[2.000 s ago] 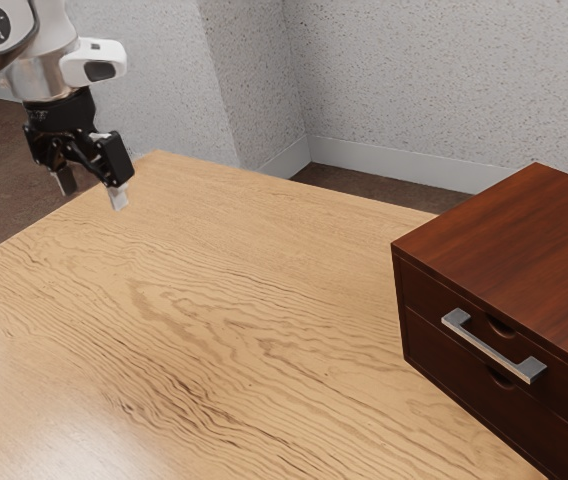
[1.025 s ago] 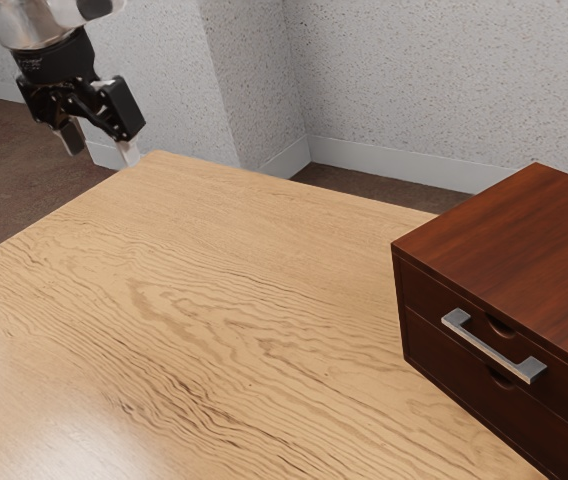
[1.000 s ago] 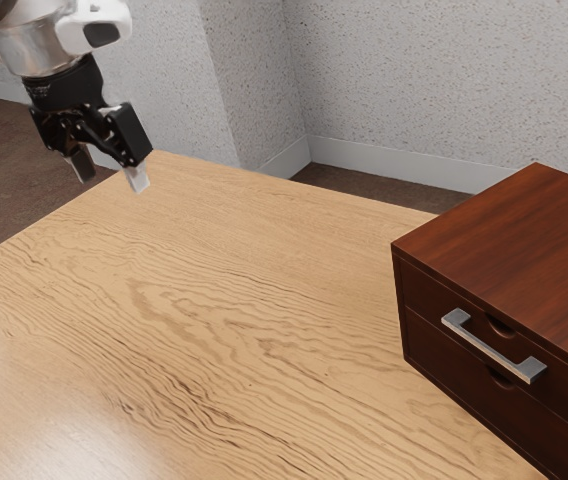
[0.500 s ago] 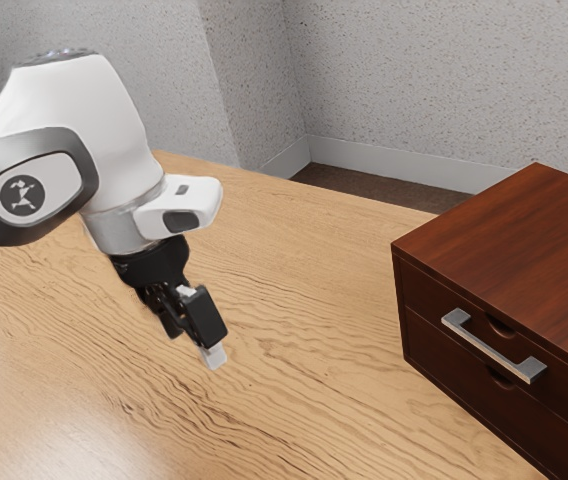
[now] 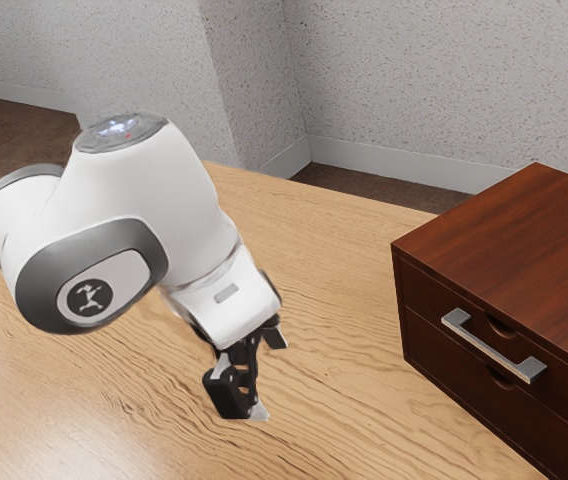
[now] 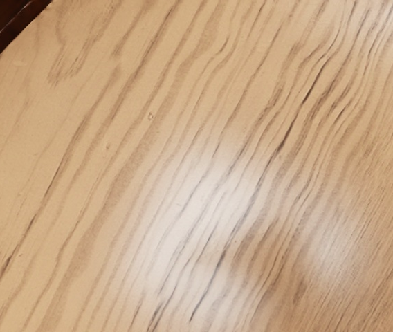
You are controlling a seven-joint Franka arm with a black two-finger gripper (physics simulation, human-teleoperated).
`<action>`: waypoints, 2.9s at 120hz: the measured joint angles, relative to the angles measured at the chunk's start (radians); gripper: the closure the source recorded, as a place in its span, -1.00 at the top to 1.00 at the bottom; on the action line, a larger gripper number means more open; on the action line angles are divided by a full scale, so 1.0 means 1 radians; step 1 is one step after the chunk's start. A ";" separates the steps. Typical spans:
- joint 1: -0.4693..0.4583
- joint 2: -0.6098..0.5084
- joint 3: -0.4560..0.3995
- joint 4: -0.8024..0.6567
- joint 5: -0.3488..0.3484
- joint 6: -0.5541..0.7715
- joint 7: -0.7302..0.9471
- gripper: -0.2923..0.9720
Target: Pull the drawer handle with one arm to open the drawer
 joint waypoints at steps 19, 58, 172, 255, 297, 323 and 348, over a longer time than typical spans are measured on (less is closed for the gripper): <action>-0.013 0.003 -0.048 -0.034 0.015 0.152 0.143 0.54; -0.116 -0.013 -0.116 -0.036 0.011 0.317 0.335 0.54; -0.116 0.138 -0.141 0.055 -0.042 0.431 0.507 0.54; -0.111 0.175 -0.134 0.009 -0.036 0.566 0.514 0.54; -0.081 0.230 -0.134 0.016 -0.036 0.641 0.507 0.54; -0.081 0.247 -0.134 0.016 -0.038 0.653 0.503 0.54; -0.064 0.254 -0.119 0.028 -0.031 0.660 0.500 0.54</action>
